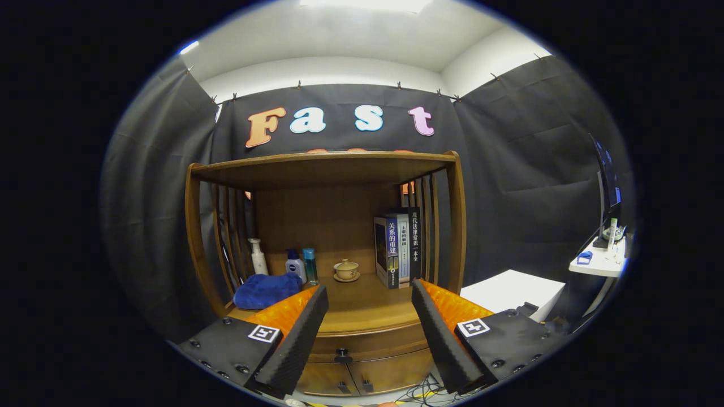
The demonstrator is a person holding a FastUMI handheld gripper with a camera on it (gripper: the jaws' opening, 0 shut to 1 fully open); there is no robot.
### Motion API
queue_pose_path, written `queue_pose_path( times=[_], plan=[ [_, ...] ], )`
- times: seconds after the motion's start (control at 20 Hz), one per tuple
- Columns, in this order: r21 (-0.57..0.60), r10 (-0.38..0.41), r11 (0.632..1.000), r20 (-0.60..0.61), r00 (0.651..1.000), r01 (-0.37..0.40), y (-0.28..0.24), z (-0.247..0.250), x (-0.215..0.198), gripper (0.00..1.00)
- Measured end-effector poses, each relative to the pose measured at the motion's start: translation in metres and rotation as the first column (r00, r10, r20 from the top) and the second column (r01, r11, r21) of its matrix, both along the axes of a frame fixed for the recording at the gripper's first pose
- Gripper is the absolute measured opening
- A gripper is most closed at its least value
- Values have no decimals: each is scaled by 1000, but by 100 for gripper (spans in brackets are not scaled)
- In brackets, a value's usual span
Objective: Pull open the drawer, take out the items inside it, and place them on the countertop above the cabinet.
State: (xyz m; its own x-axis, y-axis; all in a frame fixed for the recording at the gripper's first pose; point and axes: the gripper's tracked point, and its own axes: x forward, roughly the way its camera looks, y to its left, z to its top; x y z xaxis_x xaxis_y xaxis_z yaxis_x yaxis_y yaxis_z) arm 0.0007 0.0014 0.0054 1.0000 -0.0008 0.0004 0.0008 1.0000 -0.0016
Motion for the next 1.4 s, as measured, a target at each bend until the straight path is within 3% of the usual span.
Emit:
queue_pose_path(
  times=[0.85,1.1,1.4],
  plan=[
    [-2,34,999,15,999,-34,20,-23,12,98],
    [-5,100,995,26,995,-100,40,-85,27,98],
    [-12,116,993,-50,992,-117,44,-171,64,98]
  ],
)
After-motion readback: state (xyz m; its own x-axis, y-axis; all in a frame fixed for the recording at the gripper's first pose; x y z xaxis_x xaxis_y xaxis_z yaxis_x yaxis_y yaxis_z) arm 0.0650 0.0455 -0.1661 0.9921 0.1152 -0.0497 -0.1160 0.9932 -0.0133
